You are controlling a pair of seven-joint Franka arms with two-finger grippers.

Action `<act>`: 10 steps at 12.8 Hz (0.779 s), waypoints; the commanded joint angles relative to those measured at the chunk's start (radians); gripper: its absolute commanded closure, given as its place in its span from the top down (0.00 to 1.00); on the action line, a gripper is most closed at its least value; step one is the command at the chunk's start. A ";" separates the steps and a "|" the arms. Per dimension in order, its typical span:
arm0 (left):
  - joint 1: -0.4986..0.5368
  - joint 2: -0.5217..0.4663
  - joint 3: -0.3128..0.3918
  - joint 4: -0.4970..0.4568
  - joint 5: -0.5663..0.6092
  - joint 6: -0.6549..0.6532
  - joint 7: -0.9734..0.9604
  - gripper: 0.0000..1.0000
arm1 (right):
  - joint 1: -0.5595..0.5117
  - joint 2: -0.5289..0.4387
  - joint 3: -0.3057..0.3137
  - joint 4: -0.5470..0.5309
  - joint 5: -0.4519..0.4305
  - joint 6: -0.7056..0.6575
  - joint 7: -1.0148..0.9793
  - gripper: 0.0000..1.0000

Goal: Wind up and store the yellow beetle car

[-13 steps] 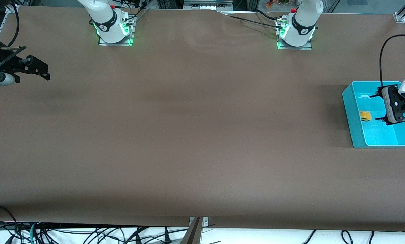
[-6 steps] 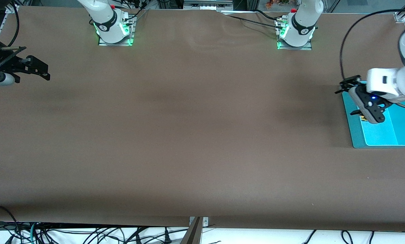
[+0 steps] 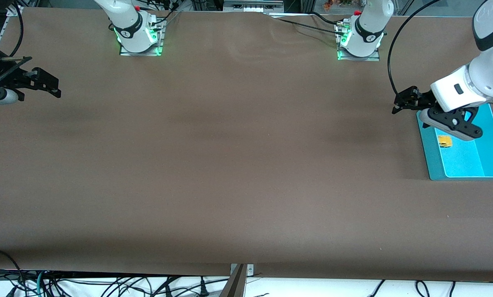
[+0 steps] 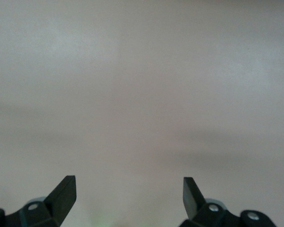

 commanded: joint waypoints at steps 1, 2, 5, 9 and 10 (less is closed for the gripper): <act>-0.127 -0.019 0.114 0.037 -0.004 -0.066 -0.166 1.00 | 0.002 0.005 0.000 0.019 -0.006 -0.004 -0.005 1.00; -0.130 -0.014 0.131 0.061 -0.004 -0.092 -0.166 1.00 | 0.002 0.005 0.000 0.019 -0.005 -0.004 -0.005 1.00; -0.188 -0.039 0.252 0.100 -0.004 -0.135 -0.168 1.00 | 0.002 0.008 0.002 0.018 -0.005 0.002 -0.005 1.00; -0.210 -0.031 0.306 0.106 -0.002 -0.172 -0.165 1.00 | 0.002 0.008 -0.001 0.018 -0.005 0.013 -0.030 1.00; -0.211 -0.028 0.308 0.108 -0.001 -0.172 -0.160 1.00 | 0.002 0.008 -0.001 0.019 -0.009 0.014 -0.043 1.00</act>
